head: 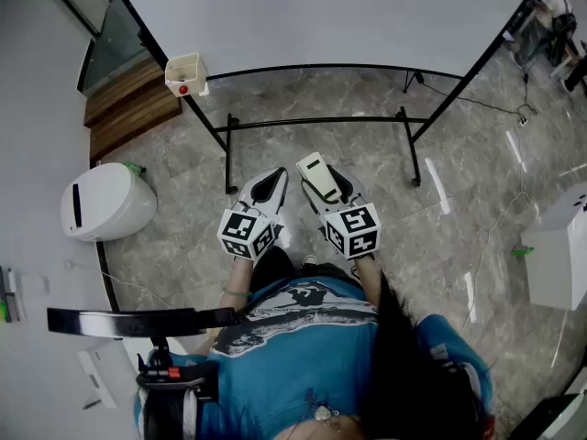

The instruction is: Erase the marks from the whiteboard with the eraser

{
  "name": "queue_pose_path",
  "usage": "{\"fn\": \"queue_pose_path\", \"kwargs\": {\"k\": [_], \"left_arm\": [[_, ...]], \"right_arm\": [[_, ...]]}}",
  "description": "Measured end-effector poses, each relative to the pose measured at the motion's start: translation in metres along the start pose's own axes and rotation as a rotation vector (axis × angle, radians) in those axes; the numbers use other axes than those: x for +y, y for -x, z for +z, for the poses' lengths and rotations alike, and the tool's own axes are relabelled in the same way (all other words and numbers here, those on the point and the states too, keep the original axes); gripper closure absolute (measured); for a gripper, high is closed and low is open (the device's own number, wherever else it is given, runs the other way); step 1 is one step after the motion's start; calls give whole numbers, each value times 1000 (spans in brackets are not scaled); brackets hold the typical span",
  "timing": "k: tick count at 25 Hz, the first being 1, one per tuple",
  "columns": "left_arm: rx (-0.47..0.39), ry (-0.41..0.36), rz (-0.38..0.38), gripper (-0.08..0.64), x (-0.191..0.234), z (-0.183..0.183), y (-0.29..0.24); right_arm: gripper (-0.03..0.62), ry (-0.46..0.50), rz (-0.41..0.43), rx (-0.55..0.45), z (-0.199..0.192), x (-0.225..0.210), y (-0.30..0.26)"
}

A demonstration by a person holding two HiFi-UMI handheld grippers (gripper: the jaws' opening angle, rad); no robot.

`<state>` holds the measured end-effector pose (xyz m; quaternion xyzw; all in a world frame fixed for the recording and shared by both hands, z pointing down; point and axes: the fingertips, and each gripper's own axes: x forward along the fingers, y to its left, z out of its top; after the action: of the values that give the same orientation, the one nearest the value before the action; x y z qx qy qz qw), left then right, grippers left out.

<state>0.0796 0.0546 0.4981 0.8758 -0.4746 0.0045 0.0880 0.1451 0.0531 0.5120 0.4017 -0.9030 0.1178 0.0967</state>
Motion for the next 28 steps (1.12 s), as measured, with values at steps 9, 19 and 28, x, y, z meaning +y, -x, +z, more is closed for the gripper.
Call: {"fn": "queue_pose_path", "kwargs": {"k": [9, 19, 28], "left_arm": [[21, 8, 33, 557, 23, -2, -12], [15, 17, -1, 557, 103, 13, -58], [17, -34, -104, 557, 206, 64, -118]], "right_arm": [[330, -54, 30, 1, 0, -14, -21], [330, -58, 41, -18, 31, -27, -103], [330, -54, -47, -76, 105, -58, -211]]}}
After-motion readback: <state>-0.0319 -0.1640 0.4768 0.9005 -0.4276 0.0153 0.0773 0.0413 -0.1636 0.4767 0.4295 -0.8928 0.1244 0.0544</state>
